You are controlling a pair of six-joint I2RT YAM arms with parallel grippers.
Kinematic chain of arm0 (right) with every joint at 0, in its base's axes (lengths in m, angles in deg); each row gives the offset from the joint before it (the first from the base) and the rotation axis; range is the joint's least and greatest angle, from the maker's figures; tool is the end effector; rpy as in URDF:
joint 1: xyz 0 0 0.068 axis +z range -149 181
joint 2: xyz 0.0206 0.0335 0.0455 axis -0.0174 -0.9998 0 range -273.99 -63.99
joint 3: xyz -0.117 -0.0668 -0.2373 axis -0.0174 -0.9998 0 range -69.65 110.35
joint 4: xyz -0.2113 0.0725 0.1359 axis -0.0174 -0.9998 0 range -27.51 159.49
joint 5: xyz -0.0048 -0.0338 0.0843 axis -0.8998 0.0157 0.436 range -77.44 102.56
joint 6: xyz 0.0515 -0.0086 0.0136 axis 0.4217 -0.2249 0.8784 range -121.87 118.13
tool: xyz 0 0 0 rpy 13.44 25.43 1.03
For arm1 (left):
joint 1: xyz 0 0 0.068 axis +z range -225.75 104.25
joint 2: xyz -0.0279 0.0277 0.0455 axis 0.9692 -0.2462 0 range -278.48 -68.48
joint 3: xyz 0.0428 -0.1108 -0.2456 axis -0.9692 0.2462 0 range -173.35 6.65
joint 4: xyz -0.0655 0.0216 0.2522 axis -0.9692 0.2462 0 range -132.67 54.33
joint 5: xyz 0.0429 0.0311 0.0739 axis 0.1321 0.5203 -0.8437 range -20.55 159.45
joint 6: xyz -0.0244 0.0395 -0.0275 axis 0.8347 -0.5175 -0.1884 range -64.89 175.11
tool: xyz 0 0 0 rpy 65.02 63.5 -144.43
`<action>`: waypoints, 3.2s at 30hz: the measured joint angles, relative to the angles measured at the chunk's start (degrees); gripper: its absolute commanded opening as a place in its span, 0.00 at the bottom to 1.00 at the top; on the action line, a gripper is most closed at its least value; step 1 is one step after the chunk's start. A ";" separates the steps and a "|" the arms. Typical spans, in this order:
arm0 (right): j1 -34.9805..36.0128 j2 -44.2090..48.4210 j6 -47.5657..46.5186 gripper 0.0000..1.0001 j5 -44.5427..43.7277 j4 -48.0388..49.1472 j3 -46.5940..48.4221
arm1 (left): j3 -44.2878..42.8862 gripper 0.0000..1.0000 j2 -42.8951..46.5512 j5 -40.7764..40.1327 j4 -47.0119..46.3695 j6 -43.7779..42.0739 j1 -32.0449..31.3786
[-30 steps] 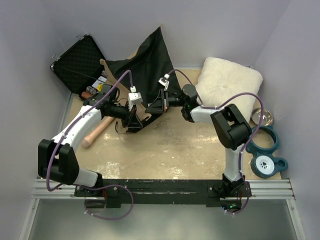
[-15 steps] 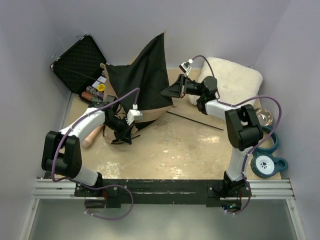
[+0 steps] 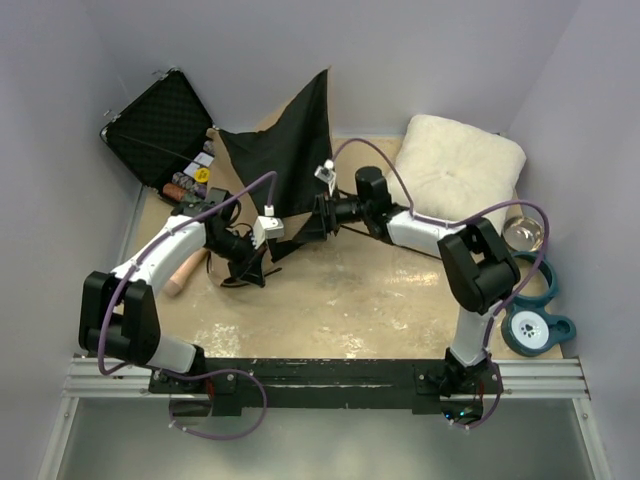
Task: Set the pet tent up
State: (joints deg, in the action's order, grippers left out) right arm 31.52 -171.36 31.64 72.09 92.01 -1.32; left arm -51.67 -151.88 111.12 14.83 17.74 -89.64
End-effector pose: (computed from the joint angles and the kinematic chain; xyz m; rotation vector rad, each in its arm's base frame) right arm 0.3421 0.2373 0.2316 -0.7671 1.9352 1.6860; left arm 0.2370 -0.0830 0.2265 1.2316 2.4123 -0.9730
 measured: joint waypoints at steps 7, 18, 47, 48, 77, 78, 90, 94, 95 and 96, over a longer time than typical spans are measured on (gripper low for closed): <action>2.51 -0.31 1.42 0.80 -4.70 12.85 -10.73 | -1.11 0.00 0.31 1.68 0.70 -0.42 0.00; 9.27 -9.16 5.31 0.87 -10.05 29.49 -8.46 | -2.19 0.00 0.31 3.17 1.97 -1.31 0.02; 13.62 -15.85 10.32 0.98 -19.23 40.04 -6.32 | -2.71 0.00 -0.61 6.71 2.80 -1.36 0.37; 13.55 -17.33 12.92 0.98 -18.29 42.84 -6.29 | -2.80 0.00 -0.61 6.80 2.86 -1.33 0.37; 12.50 -14.21 30.12 0.00 -16.52 51.43 -9.16 | -2.82 0.00 -1.14 6.93 2.23 -1.25 1.01; 11.87 -12.04 29.33 0.00 -16.06 51.19 -9.62 | -2.84 0.00 -1.07 7.69 2.12 -1.25 1.09; 7.67 -7.04 12.79 0.00 -11.47 33.27 -6.67 | -3.48 0.00 -0.31 7.89 -4.48 2.10 1.18; 7.65 -7.06 12.59 0.00 -10.56 31.36 -5.66 | -2.14 0.00 -1.07 7.34 -6.58 2.69 1.05; 7.65 -7.08 12.83 0.00 -10.40 31.01 -5.49 | -1.36 0.00 -1.07 7.21 -7.23 2.73 0.85; 7.67 -7.15 13.03 0.00 -10.29 30.86 -5.38 | -0.50 0.00 -1.07 7.13 -8.07 2.84 0.59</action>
State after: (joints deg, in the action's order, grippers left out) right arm 39.19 -178.51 44.67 61.79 122.87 -6.69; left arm -52.17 -152.95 118.25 6.76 20.58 -89.05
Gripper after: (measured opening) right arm 0.011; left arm 0.058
